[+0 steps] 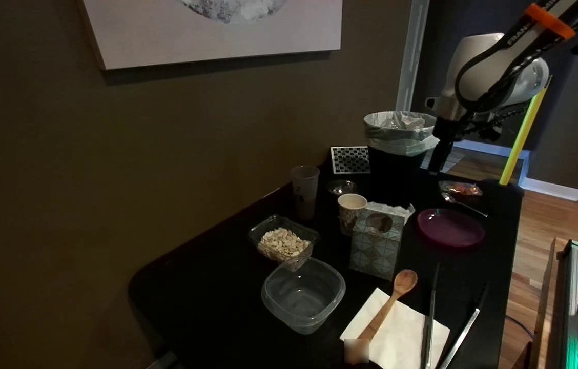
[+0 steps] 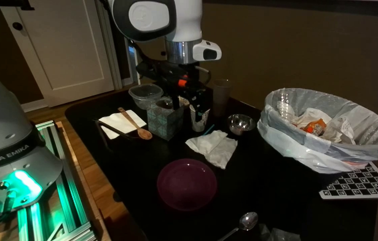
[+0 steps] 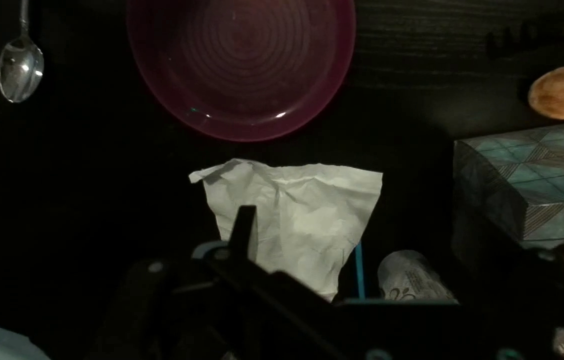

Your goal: Pick up the straw and put it into the coffee cup

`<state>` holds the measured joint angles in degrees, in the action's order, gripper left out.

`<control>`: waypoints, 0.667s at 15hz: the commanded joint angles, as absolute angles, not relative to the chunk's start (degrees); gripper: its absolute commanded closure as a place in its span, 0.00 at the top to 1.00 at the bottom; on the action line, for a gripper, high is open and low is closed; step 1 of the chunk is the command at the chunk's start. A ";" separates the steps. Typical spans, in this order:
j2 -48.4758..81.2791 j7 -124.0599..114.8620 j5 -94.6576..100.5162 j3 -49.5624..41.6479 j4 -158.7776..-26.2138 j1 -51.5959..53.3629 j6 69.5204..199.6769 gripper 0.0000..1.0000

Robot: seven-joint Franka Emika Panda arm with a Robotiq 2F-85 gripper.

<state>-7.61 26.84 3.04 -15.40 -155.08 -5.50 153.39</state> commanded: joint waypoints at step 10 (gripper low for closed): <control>8.99 67.26 -39.14 -11.50 -149.67 -0.21 161.88 1.00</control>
<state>3.85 61.41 -33.23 -12.97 -152.64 0.02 160.69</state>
